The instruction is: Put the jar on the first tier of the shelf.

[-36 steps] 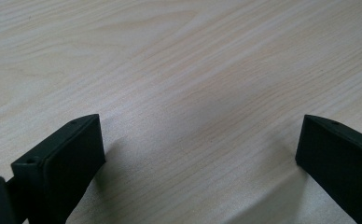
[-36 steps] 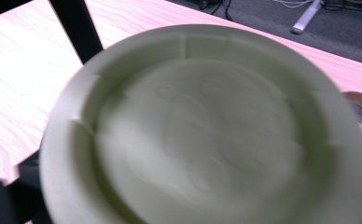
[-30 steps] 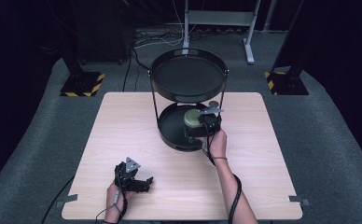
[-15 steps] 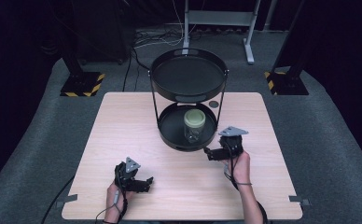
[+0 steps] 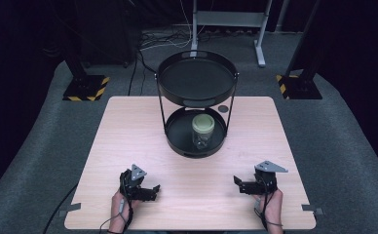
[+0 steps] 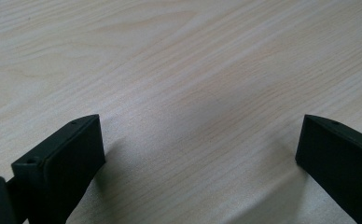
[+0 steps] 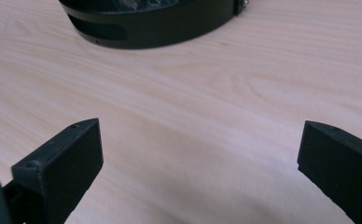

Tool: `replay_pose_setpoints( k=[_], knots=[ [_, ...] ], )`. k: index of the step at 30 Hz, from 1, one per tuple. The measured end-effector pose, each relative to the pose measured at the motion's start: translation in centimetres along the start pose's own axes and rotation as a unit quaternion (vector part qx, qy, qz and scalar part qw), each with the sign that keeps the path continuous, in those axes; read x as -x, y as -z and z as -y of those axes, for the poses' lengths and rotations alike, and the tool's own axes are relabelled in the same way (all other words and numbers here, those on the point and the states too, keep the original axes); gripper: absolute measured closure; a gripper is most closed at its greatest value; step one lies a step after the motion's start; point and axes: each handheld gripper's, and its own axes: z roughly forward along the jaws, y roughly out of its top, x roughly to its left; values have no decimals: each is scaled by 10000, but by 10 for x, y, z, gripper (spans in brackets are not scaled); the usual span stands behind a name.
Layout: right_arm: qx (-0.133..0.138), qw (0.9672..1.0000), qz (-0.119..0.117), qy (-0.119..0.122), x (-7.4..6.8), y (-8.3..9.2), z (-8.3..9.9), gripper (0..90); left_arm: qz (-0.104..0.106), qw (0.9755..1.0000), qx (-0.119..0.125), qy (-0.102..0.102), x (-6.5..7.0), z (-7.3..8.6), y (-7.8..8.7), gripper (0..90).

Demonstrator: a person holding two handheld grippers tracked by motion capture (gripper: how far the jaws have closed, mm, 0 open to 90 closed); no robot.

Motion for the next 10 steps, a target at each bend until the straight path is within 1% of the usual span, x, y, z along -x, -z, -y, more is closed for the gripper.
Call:
replay_pose_setpoints(
  k=[2, 4, 6, 7, 8, 10],
  knots=[
    [-102, 9999, 50, 28, 1, 2, 7, 0, 2, 10000, 1, 6, 0, 0, 0, 6],
    [-165, 9998, -99, 56, 1, 4, 15, 0, 1, 10000, 0, 5, 0, 0, 0, 6],
    [-322, 9993, -111, 156, -1, 3, 20, 0, -1, 10000, 0, 9, 0, 0, 0, 5],
    [-474, 9986, -75, 227, -1, 2, 21, 0, -4, 10000, -1, 12, 0, 0, 0, 5],
    [-516, 9982, -27, 315, -3, 2, 22, 0, -10, 10000, -1, 18, 0, 0, 0, 5],
    [-458, 9983, -79, 365, -3, 4, 22, 0, -29, 10000, -1, 35, 0, 0, 0, 5]
  ],
)
